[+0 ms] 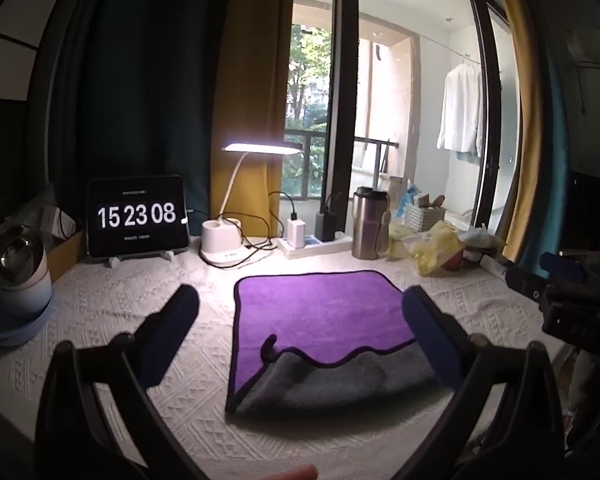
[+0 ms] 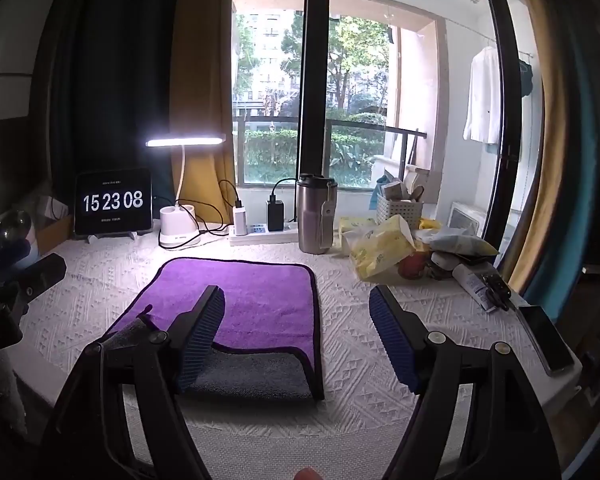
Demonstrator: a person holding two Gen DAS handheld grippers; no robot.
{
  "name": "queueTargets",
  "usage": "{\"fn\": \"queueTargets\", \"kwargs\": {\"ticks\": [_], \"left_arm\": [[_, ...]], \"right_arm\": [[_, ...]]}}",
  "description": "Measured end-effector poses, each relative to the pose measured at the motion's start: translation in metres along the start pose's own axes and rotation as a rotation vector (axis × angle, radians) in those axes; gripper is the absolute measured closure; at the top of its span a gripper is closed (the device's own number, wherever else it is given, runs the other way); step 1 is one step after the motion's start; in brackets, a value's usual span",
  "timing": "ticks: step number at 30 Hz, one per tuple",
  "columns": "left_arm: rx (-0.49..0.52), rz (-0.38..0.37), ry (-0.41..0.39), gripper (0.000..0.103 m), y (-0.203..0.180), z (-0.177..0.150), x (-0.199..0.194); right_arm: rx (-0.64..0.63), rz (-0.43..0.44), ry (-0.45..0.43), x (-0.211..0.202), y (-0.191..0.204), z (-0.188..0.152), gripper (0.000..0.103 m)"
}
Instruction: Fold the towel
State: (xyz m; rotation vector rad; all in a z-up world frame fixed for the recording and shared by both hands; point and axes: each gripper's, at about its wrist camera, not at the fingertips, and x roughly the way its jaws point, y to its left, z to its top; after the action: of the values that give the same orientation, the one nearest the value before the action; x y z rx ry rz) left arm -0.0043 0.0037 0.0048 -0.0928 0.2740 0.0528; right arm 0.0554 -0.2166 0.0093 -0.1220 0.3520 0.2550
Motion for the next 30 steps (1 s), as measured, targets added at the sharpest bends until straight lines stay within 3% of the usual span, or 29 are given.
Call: {"fn": "queueTargets", "kwargs": {"ticks": [30], "left_arm": [[0.003, -0.003, -0.013, 0.001, -0.0027, -0.0008, -0.0037]], "right_arm": [[0.005, 0.003, -0.001, 0.0003, 0.0015, -0.0003, 0.025]]}}
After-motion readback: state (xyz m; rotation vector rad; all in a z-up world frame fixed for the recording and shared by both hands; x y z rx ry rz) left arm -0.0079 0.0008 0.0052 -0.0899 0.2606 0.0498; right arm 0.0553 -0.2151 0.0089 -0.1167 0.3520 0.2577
